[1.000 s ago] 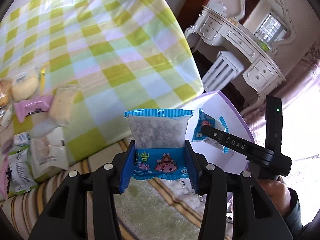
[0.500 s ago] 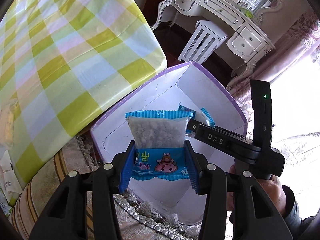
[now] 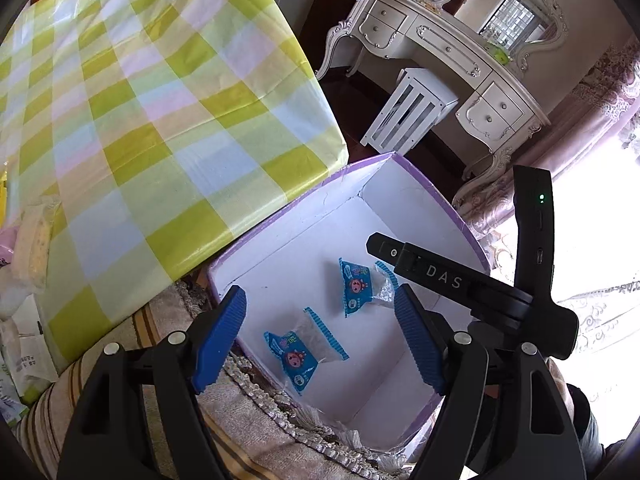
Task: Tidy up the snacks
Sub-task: 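Move both open tools back over the snack table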
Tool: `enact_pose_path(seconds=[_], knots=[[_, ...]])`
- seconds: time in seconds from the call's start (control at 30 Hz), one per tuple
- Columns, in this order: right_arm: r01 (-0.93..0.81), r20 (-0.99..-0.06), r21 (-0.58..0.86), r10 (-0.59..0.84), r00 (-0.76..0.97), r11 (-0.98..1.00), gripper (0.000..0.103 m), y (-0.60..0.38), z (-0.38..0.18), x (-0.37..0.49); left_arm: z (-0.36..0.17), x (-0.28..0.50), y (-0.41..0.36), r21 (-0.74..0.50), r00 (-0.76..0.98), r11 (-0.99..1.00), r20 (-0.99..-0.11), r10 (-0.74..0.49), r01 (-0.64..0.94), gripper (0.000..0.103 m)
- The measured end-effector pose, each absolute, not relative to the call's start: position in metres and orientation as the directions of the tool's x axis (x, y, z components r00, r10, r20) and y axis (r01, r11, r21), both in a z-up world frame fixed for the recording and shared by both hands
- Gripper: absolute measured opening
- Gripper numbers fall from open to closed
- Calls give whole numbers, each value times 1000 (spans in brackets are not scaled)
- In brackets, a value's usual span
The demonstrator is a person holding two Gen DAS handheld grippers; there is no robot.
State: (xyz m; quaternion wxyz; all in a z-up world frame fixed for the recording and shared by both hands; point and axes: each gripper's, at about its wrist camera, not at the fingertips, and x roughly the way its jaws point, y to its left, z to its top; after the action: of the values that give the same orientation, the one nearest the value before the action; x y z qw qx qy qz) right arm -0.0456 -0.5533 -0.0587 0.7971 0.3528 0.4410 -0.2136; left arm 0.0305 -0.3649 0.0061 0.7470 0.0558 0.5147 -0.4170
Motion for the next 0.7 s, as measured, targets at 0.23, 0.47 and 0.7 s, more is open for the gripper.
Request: enact_pose_path(seconds=[0.23,0.47,0.7], knots=[[593,-827,403,-1,563,697,77,-527,-32,-26,24,40,-328,-287,246,704,-797,-552,649,74],[515,-808,428,58,587,743,77,-490,-13,-4,37,55,-266,-242,377,785,-772,-512,570,74],[417,-793,442,128,596,794,77,-440,-2,21,41,69,-192,-255,474,862,-749,-462,438,74]])
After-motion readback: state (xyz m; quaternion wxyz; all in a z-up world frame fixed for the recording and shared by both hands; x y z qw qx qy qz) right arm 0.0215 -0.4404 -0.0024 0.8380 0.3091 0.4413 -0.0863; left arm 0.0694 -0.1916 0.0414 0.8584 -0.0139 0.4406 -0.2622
